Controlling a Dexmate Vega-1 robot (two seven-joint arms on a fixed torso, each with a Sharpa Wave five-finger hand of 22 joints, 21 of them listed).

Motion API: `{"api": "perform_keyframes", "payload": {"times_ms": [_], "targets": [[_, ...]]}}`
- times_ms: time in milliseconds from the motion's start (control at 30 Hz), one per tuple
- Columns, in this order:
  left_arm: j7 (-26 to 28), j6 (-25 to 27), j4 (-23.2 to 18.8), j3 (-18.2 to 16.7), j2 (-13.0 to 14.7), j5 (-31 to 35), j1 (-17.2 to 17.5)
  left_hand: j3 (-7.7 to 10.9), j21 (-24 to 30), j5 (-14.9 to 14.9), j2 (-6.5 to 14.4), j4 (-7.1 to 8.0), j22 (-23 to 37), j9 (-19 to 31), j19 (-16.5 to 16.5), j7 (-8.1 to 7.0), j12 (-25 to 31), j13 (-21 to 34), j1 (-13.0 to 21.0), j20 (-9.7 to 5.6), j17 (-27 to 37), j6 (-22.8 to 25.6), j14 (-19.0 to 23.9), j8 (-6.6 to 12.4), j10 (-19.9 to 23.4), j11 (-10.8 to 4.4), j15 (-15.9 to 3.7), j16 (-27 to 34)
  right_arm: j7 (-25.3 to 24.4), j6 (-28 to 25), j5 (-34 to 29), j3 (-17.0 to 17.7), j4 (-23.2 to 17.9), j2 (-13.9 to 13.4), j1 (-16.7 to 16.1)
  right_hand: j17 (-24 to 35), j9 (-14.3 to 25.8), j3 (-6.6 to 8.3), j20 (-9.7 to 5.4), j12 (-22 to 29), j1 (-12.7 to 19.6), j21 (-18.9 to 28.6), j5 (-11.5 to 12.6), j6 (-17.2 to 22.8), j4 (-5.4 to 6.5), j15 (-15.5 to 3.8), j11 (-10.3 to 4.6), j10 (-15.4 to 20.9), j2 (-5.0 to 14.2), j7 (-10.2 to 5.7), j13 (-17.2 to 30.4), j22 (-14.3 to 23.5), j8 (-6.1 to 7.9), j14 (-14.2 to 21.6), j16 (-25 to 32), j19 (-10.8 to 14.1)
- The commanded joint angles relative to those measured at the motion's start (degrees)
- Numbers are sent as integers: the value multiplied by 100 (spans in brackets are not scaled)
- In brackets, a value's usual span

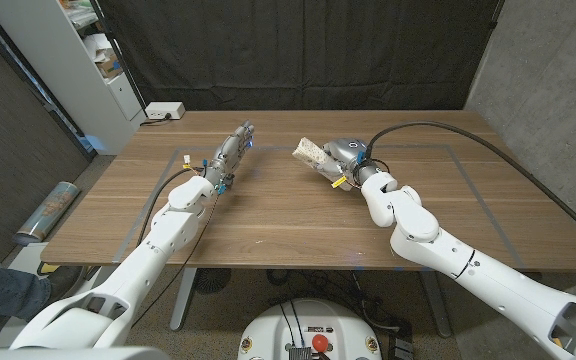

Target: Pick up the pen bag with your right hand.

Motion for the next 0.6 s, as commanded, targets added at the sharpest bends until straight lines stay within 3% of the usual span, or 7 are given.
{"api": "perform_keyframes", "payload": {"times_ms": [33, 600], "targets": [[-14, -42, -55, -28, 30, -19, 51, 21, -11, -4, 38, -36, 32, 28, -43, 11, 10, 14, 12, 33, 18, 28, -7, -22, -17, -49, 27, -6, -84, 104, -146, 145, -206, 11, -116, 28, 20, 28, 8, 34, 60, 28, -42, 72, -9, -131, 19, 53, -7, -4, 4, 5, 35, 52, -22, 5], [-39, -97, -41, -28, 22, -35, 34, 13, -10, -6, 45, -48, 32, 28, -41, 8, 11, 14, 7, 33, 18, 32, -8, -21, -14, -62, 19, -7, -113, 382, -165, 386, -406, 25, -169, 50, 18, 27, -3, 19, 56, 46, -87, 118, 8, -133, 20, 126, -7, 14, -19, 6, 2, 86, -45, 3]]}}
